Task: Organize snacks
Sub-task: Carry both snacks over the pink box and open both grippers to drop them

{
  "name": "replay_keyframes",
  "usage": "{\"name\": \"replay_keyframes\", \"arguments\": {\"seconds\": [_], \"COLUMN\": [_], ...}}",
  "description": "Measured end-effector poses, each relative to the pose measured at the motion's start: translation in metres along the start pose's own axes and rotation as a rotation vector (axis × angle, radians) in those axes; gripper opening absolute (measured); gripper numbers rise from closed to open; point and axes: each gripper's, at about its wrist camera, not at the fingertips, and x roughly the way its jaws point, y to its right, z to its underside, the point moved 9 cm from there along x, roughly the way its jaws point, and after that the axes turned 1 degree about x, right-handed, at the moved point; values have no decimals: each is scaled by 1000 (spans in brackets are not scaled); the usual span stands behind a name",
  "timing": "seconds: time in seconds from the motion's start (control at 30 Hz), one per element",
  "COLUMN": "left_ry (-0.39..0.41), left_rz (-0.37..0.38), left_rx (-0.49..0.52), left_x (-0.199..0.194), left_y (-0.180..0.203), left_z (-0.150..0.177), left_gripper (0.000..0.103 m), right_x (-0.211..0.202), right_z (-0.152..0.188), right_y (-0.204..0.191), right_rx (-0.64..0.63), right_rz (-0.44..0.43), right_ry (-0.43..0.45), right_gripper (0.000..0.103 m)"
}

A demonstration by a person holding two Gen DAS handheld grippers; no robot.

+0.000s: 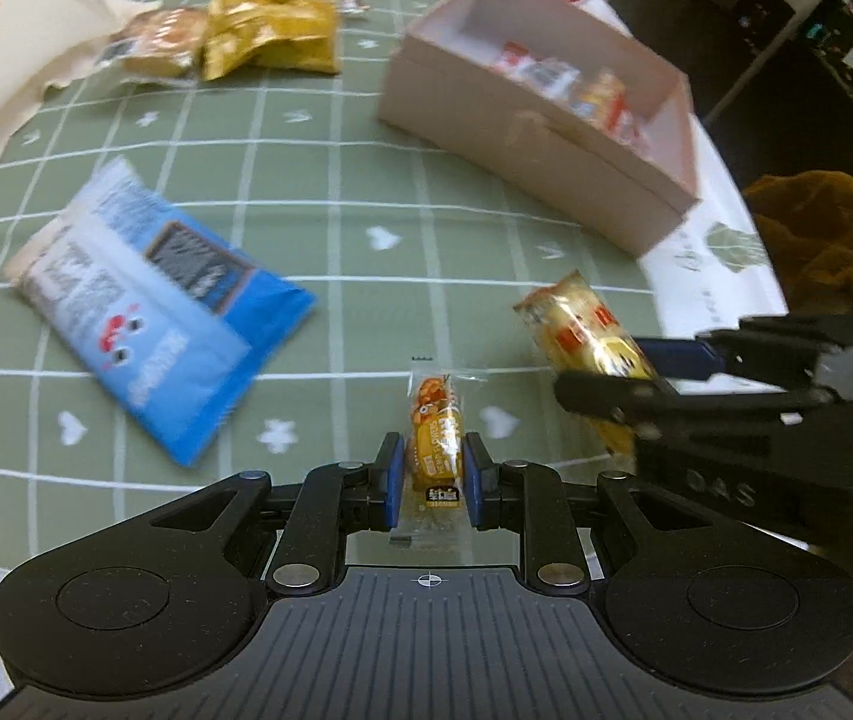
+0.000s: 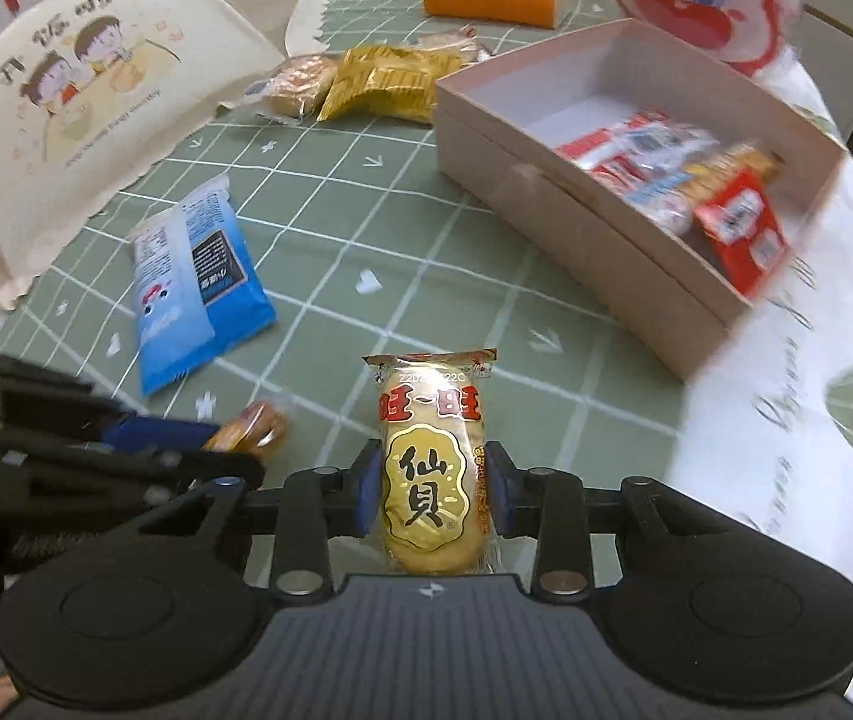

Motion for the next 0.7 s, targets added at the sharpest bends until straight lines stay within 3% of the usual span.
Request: {"name": "replay_keyframes", "arguments": {"seconds": [0.2,0.37,0.6,0.7], "left_ry": [7,47,215,245], "left_rz": [18,47,122,187], "left_rx": [77,119,125,110], "left_x": [-2,-15,-51,-53], "left_y": [28,44,58,68], "left_z": [-12,-38,-142,-186], "left_gripper": [25,25,25,25], "right_x": [-31,-55,-96,-95], "right_z": [8,-6,-69,-94], "right_y": [23,34,58,64], "right_rx": [9,32,60,76], "right_rz": [38,53,108,139], "right_ry": [33,94,253,280], "right_gripper": [34,34,34,34]}}
